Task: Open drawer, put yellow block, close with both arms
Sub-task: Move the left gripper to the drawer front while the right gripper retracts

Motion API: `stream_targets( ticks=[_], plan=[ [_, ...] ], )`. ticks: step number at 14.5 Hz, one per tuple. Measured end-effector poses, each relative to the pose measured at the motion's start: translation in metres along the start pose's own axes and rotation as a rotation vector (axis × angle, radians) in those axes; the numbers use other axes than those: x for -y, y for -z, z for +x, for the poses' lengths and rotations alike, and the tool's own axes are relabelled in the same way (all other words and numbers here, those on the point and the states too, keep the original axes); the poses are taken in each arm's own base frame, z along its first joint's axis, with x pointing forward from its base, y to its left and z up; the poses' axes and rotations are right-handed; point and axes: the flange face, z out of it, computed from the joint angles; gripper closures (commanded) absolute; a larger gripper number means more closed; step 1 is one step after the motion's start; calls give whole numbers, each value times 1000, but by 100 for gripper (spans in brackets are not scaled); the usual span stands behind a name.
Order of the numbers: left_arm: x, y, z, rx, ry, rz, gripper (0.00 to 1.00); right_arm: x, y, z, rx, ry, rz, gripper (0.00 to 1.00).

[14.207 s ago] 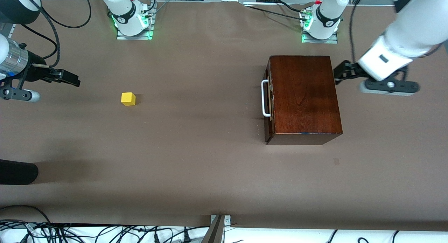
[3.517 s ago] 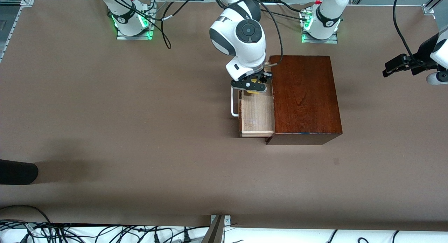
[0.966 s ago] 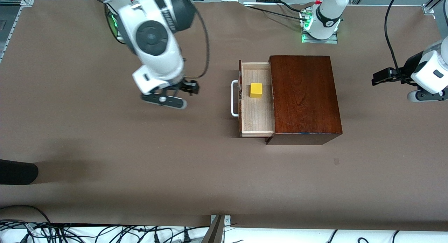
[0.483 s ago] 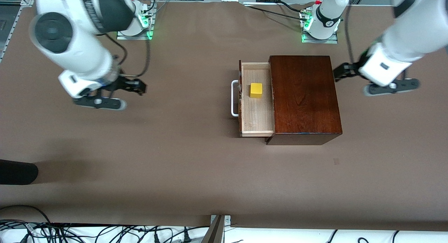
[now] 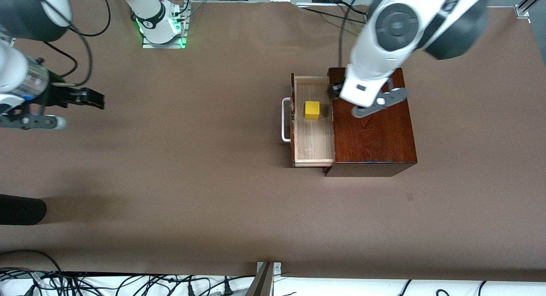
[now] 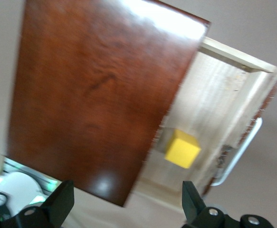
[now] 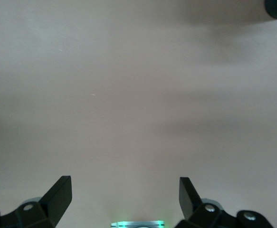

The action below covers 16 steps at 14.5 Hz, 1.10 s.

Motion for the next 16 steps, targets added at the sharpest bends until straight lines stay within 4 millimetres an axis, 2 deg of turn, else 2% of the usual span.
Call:
stream_targets(
  ticks=[3,6,9,10,11,13,14,15,16],
  plan=[
    [-54,-29,-31,-24,108,-41,0,-40,-2,-7,-3,-20,23,0],
    [-113,-68,-58,-37,237,-120,0,-45,3,-9,-22,-24,31,0],
    [-160,-108,-80,-24,323,-161,0,-45,4,-9,-28,-24,31,0],
    [-172,-121,-87,-19,340,-164,11,-45,4,-9,-30,-23,31,0],
    [-180,-131,-91,-15,351,-165,33,-45,5,-8,-32,-23,31,0],
    [-187,-143,-93,-10,363,-161,67,-45,5,-8,-35,-22,30,0],
    [-188,-146,-91,-9,365,-157,94,-45,5,-8,-36,-22,30,0],
    [-188,-148,-89,-9,367,-155,100,-45,6,-8,-37,-23,30,0],
    [-189,-152,-88,-8,369,-149,100,-45,6,-8,-37,-23,30,0]
  ],
)
